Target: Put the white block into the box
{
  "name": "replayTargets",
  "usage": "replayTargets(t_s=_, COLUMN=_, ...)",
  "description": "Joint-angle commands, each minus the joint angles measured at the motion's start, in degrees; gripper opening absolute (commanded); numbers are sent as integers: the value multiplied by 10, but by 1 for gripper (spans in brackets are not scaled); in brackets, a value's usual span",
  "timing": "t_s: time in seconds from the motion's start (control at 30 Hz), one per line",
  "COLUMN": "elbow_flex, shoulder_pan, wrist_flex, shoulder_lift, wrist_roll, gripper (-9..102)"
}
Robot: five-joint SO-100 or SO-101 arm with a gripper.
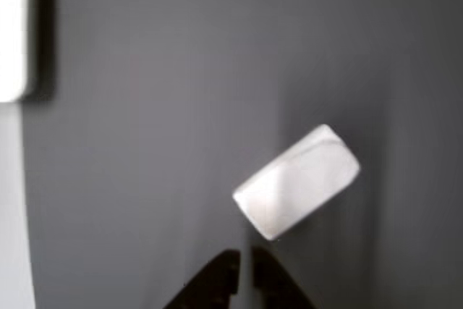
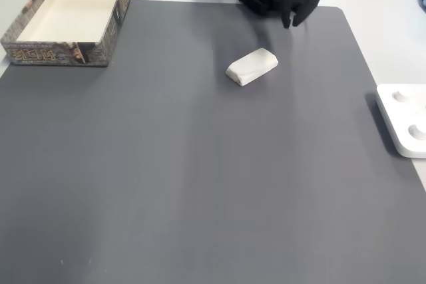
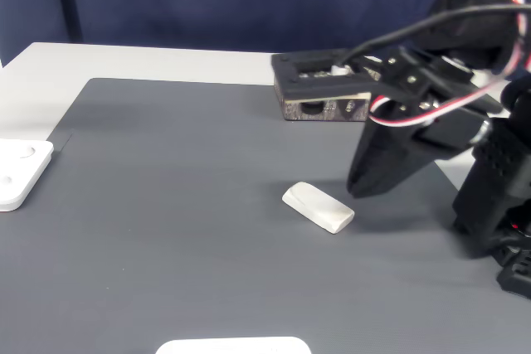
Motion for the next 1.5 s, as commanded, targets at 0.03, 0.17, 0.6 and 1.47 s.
replayTargets(t_s=0.03, elbow_flex=-74, shoulder_pan=38, wrist_flex=13, shoulder_lift=-101, wrist_roll=17, gripper=-2)
replayTargets(t_s=0.17, elbow_flex=-93, shoulder_pan=62, wrist_flex=24, shoulder_lift=-160, wrist_roll=33, gripper=-2)
replayTargets(t_s=0.6, elbow_flex=-212, shoulder_pan=76, wrist_flex=24, shoulder_lift=-278, wrist_roll=-49, gripper=-2)
replayTargets(t_s=1.47, elbow_flex=-183, shoulder_pan=91, wrist_flex=30, shoulder_lift=-256, wrist_roll=-429, gripper=-2)
